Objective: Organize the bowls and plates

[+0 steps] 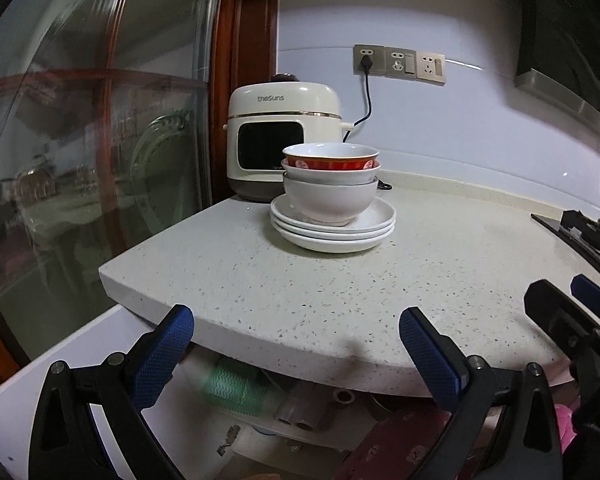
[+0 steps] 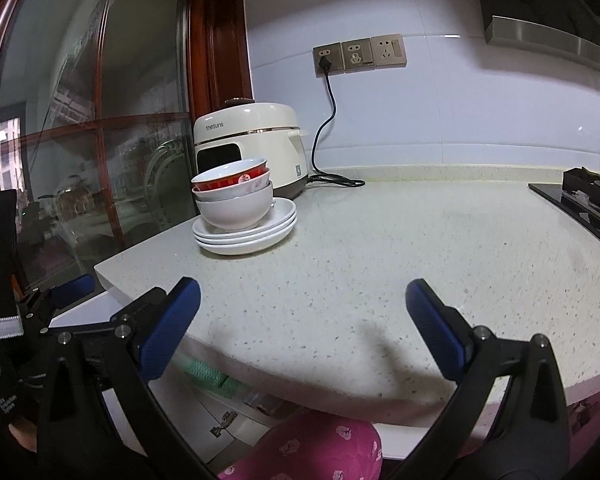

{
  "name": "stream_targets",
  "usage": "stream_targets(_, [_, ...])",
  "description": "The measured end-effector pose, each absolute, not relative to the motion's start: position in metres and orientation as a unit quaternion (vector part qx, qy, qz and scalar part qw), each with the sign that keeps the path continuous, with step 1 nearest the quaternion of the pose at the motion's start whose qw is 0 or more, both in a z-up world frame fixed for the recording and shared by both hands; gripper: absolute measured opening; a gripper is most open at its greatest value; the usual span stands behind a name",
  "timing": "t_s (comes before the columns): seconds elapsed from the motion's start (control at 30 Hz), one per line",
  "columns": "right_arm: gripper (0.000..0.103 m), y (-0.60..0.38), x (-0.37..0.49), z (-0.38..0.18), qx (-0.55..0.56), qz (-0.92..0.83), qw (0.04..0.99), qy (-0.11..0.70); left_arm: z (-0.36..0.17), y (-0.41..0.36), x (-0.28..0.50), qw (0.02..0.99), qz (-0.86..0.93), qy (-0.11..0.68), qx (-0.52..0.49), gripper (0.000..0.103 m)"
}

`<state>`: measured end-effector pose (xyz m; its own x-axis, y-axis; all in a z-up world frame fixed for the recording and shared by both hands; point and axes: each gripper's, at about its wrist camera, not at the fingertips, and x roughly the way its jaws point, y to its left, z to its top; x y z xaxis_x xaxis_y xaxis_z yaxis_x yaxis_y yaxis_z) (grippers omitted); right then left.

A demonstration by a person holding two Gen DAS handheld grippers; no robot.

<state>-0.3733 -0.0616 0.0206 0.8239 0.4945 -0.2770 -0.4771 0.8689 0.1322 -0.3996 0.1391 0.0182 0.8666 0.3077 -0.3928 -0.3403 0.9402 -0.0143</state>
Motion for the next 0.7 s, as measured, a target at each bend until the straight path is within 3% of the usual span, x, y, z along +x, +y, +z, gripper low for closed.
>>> stream_targets(0.7, [0.103,-0.058,-0.374,0.015,0.029,0.252,0.953,0.166,0.016,0.155,-0.403,0.964,0.169,0.195,-0.069,0.103])
